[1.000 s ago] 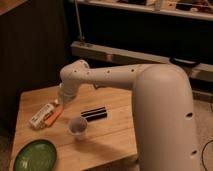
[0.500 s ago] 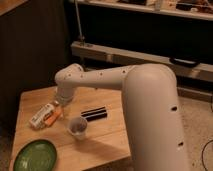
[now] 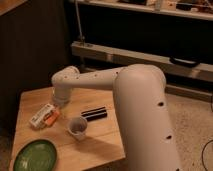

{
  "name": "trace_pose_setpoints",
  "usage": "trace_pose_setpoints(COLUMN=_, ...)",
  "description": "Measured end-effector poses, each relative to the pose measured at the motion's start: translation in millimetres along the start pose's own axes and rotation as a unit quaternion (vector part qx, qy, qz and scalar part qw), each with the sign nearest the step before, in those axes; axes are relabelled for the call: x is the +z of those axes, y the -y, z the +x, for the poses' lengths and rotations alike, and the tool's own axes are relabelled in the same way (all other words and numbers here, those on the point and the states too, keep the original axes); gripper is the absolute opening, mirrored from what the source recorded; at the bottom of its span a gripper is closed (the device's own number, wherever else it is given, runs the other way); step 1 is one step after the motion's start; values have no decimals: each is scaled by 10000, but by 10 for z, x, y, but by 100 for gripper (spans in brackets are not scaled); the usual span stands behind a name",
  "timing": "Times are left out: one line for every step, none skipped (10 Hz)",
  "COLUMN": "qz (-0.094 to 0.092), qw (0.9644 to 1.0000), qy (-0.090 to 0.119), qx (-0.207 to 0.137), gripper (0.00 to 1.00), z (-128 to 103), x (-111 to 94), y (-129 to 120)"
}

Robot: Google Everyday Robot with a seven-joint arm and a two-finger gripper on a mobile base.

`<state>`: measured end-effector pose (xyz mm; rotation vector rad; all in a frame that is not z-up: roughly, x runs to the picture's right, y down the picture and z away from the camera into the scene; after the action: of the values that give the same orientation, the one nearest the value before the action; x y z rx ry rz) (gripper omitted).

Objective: Place the pepper in the ceramic bowl

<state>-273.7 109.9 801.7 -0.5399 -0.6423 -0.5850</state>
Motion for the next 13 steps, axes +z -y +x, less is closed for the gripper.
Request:
trace_pose_setpoints(qz=-25, qw=10000, qy=7, qx=-6, gripper=67, z=-9, x=34, y=2)
trace_pose_setpoints(qz=-56, qw=10000, qy=11, qx=-13, gripper=67, z=-17, x=72, y=-1)
trace_pose_setpoints(qz=-82, qw=10000, qy=11, qx=-25, gripper=67, z=-26, x=102, y=-8)
trace_pose_setpoints(qz=-111, qw=9999, qy=7, qx=-27, gripper=67, z=-30, x=137, y=-18)
trace_pose_setpoints(qz=-135, qw=9999, qy=1, qx=-24, gripper=67, z=-30, x=169, y=-29)
trace_pose_setpoints(qz=-148, qw=9999, qy=-3, qx=-16, gripper=67, z=-26, x=194, y=-32)
trace_pose_setpoints(qz=-162, qw=9999, qy=-5, qx=-12, gripper=67, z=-22, x=221, y=-32)
trace_pose_setpoints(qz=-187, qw=9998, qy=-5, qx=-12, gripper=67, z=-27, x=260, y=-22)
trace_pose_setpoints(qz=-212, qw=9998, qy=-4, qx=-10, gripper=62, z=-33, x=289, y=-15)
trace_pose_setpoints(qz=-246, qw=9997, qy=-8, qx=-3, gripper=52, z=-30, x=313, y=-13)
trace_pose_setpoints(qz=-276, qw=9996, qy=-15, qx=-2, gripper=47, z=-29, x=330, y=-10)
trace_pose_setpoints(qz=-309, qw=9995, qy=-28, qx=-1, gripper=46, z=-22, x=350, y=-15)
trace_pose_setpoints(qz=-339, qw=9994, qy=-39, qx=0, gripper=46, z=-17, x=367, y=-21)
